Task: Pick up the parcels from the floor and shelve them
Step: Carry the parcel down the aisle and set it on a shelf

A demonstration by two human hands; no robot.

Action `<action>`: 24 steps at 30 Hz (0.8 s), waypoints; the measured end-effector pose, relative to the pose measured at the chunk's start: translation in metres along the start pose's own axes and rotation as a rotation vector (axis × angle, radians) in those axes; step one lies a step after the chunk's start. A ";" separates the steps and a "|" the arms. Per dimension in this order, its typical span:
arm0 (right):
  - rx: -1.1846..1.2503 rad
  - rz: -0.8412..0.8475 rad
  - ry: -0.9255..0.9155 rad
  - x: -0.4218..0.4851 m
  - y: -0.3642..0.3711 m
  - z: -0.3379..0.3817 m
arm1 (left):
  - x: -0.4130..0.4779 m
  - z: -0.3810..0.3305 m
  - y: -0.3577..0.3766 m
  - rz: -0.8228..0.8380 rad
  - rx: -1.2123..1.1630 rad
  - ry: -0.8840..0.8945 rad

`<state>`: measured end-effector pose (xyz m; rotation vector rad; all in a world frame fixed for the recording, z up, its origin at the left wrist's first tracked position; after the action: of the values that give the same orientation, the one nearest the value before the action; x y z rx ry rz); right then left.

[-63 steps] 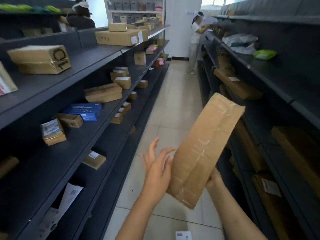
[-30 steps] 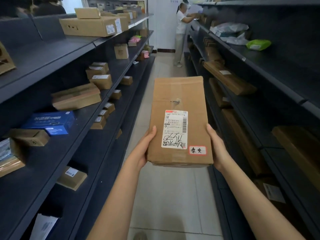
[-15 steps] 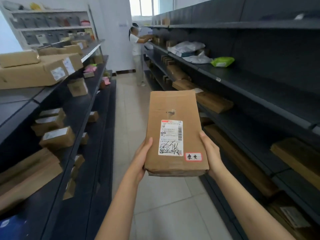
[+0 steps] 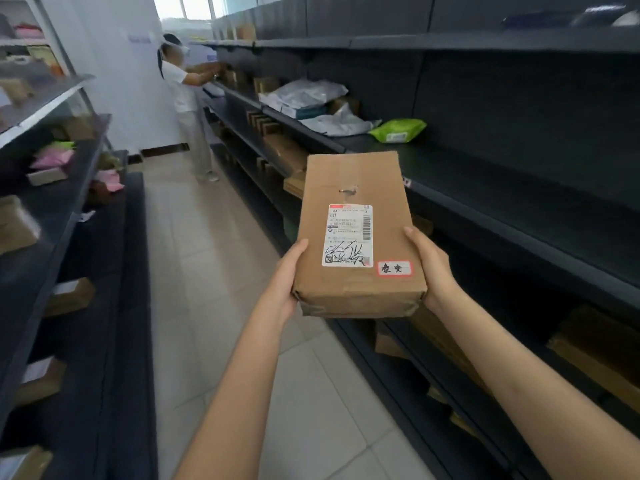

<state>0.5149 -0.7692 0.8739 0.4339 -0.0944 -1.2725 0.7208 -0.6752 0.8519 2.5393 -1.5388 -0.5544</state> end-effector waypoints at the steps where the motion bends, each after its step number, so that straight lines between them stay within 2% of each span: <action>1: 0.002 -0.028 -0.011 0.016 0.002 0.007 | 0.020 -0.008 0.006 0.016 0.000 -0.006; 6: 0.030 -0.245 -0.072 0.093 -0.003 0.035 | 0.132 -0.034 0.047 0.150 0.039 -0.040; 13: 0.085 -0.590 -0.138 0.193 -0.023 0.085 | 0.287 -0.070 0.137 0.497 0.182 -0.114; 21: 0.169 -0.728 -0.146 0.296 -0.044 0.126 | 0.423 -0.109 0.227 0.675 0.373 -0.149; 24: 0.191 -0.799 -0.136 0.326 -0.056 0.132 | 0.454 -0.112 0.254 0.719 0.375 -0.187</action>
<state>0.5228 -1.1218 0.9196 0.5752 -0.1681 -2.0911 0.7402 -1.2032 0.9168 1.9357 -2.6398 -0.4302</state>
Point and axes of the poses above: each hand's wrist, its own x-axis towards the middle knuckle, its own y-axis out of the palm, z = x × y, the point moved 2 cm from there along x, towards the middle knuckle, and after that the axes turned 4 degrees about x, right-handed, at the moved point
